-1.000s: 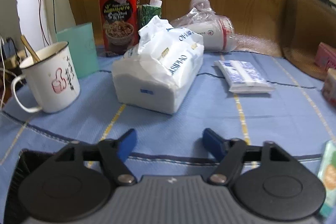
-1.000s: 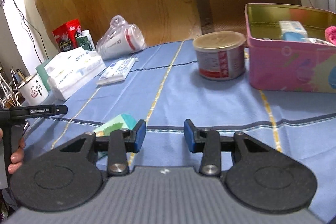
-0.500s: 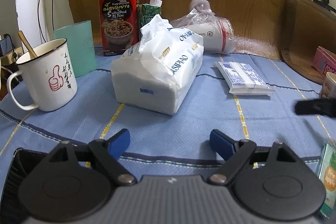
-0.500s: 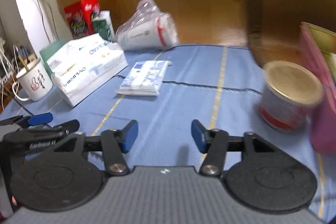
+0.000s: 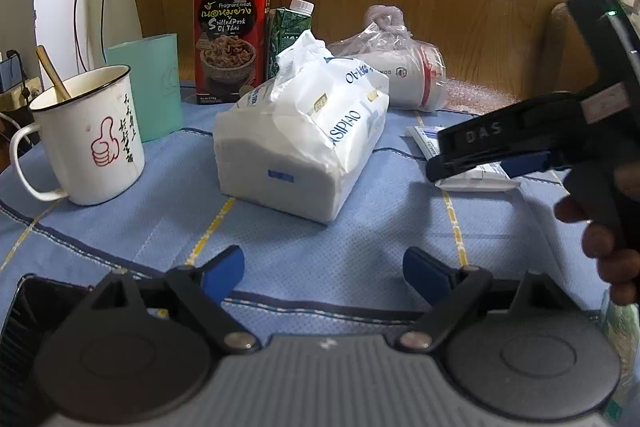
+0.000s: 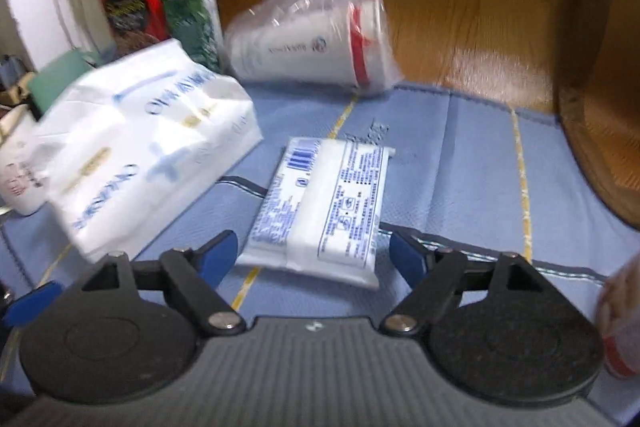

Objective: Organize soft objects
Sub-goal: 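Grasp the white wipes packet with the right gripper and lift it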

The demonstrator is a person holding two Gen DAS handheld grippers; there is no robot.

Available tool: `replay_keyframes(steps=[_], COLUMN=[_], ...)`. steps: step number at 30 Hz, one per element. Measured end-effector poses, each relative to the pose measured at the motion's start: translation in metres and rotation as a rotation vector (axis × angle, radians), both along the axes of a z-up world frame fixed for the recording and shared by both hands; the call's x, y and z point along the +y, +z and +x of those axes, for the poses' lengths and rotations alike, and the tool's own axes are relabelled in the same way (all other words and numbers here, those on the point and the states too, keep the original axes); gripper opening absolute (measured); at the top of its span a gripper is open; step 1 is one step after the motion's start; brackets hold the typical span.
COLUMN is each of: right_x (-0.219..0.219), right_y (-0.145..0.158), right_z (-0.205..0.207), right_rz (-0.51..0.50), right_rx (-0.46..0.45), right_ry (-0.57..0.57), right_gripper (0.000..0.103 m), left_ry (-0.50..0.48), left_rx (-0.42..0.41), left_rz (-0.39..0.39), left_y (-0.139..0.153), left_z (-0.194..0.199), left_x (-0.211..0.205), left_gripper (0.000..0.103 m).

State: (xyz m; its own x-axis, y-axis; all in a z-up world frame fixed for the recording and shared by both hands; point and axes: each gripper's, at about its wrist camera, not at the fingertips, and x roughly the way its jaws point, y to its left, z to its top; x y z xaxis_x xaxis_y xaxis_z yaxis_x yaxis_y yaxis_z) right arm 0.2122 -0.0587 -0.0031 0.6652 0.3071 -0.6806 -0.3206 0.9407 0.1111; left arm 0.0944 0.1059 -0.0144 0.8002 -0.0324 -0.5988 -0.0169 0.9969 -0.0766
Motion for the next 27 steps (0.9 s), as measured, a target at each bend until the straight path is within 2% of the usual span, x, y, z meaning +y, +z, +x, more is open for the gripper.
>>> replay_keyframes(steps=[2, 3, 6, 15, 18, 27], right_x=[0.002, 0.001, -0.007, -0.064, -0.084, -0.136], right_y=[-0.001, 0.0, 0.0, 0.0, -0.001, -0.006], right_z=[0.002, -0.001, -0.006, -0.031, -0.048, -0.095], right_rz=[-0.023, -0.031, -0.031, -0.006, -0.014, 0.049], right_rx=[-0.017, -0.031, -0.039, -0.046, -0.054, -0.054], right_ry=[0.016, 0.028, 0.04, 0.023, 0.034, 0.009], right_gripper=[0.084, 0.074, 0.072, 0.073, 0.073, 0.073], left_ry=[-0.002, -0.002, -0.002, -0.005, -0.004, -0.002], left_rx=[0.001, 0.001, 0.003, 0.012, 0.015, 0.033], left_rz=[-0.001, -0.001, 0.002, 0.029, 0.042, 0.075], left_y=[0.0, 0.0, 0.0, -0.001, -0.001, -0.003], left_z=[0.001, 0.0, 0.001, 0.002, 0.003, 0.005], left_x=[0.0, 0.0, 0.0, -0.003, -0.004, -0.008], left_gripper=[0.09, 0.09, 0.091, 0.092, 0.092, 0.097])
